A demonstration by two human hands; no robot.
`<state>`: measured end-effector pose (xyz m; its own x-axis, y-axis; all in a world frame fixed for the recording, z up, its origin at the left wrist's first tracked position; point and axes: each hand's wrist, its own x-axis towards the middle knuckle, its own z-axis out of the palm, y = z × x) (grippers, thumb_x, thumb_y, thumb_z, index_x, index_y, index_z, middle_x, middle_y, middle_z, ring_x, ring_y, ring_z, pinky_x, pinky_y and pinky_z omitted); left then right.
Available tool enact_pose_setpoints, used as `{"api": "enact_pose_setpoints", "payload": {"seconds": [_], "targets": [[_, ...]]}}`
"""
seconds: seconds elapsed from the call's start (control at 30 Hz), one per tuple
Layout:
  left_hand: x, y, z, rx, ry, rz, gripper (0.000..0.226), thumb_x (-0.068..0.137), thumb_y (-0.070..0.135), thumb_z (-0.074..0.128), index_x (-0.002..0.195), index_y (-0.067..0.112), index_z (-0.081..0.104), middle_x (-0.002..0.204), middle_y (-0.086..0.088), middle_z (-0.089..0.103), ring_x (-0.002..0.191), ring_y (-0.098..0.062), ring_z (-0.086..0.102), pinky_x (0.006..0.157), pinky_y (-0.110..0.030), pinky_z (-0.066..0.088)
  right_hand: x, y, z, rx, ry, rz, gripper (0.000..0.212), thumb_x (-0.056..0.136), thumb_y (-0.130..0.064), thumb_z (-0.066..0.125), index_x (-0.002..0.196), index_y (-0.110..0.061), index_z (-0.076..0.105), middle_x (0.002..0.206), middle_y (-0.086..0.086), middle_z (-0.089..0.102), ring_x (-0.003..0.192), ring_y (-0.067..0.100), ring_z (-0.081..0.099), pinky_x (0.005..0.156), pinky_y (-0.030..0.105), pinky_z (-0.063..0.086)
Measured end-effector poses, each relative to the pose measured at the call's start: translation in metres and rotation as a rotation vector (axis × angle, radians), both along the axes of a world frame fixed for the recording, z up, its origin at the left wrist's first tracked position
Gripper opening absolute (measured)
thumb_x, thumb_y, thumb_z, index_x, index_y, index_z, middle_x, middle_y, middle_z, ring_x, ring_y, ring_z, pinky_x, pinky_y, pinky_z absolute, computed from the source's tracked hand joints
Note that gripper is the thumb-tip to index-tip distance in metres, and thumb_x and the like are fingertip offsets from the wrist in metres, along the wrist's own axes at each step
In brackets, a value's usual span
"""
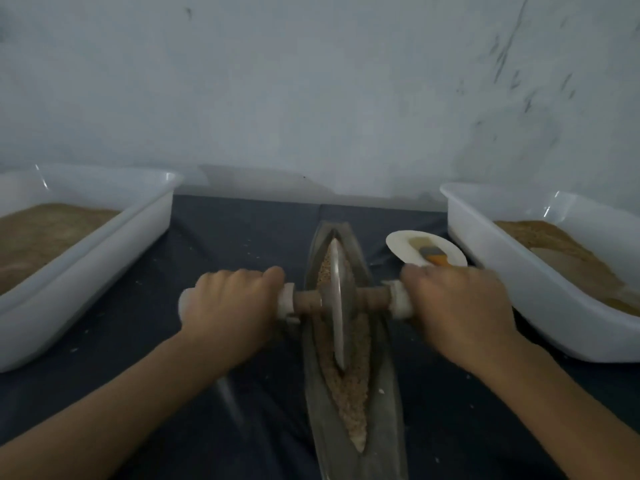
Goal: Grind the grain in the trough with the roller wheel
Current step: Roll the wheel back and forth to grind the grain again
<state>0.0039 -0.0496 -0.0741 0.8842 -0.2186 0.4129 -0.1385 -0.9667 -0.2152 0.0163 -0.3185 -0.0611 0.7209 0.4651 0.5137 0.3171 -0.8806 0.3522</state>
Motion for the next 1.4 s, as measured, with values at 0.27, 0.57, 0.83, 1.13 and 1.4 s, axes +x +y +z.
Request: {"api": "enact_pose_setpoints", "payload": {"seconds": [0.27,0.57,0.83,1.13,1.4], "targets": [[0.090,-0.012,0.018,-0.064,-0.020,0.024,0.016,0.082,0.029,0.060,0.087,0.025,0.045,0.090,-0.002,0.063,0.080,-0.028,0.061,0.063,-0.034,0.034,0.098,0.014,0.004,0.065,0.092,-0.160,0.028,0.081,-0.044,0.062,0.080,-0.026,0.040,0.079,0.002,0.064,0.070,0.027,0.060,0.055,0.031,0.032],[-0.037,0.003,0.013,-0.023,-0.198,-0.311,0.055,0.030,0.020,0.087,0.066,0.021,0.046,0.049,0.008,0.043,0.036,-0.014,0.037,0.043,-0.023,0.024,-0.037,-0.015,-0.009,0.098,0.086,0.049,0.063,0.029,-0.029,0.091,0.066,-0.030,0.040,0.049,-0.010,0.042,0.038,0.009,0.037,0.032,0.026,0.034],[0.056,0.001,0.003,-0.054,-0.015,-0.009,0.022,0.084,0.037,0.054,0.081,0.029,0.033,0.077,0.006,0.056,0.067,-0.021,0.055,0.059,-0.031,0.035,0.053,0.008,0.003,-0.050,0.001,-0.115,0.035,0.064,-0.037,0.079,0.077,-0.024,0.049,0.063,0.000,0.058,0.053,0.023,0.055,0.044,0.025,0.028],[0.057,-0.003,0.016,-0.045,-0.008,-0.059,0.030,0.081,0.035,0.060,0.082,0.030,0.031,0.083,0.006,0.058,0.069,-0.020,0.052,0.061,-0.032,0.033,0.047,0.008,-0.005,0.012,0.046,-0.127,0.034,0.065,-0.037,0.078,0.078,-0.024,0.049,0.066,0.000,0.058,0.055,0.019,0.055,0.045,0.027,0.037],[-0.033,0.012,0.017,0.052,-0.019,-0.247,0.063,0.044,0.043,0.083,0.075,0.036,0.028,0.054,0.014,0.029,0.045,-0.007,0.022,0.045,-0.021,0.007,-0.032,-0.016,-0.005,0.069,0.069,0.071,0.053,0.031,-0.022,0.090,0.061,-0.025,0.046,0.048,-0.006,0.046,0.037,0.015,0.044,0.031,0.029,0.036]]}}
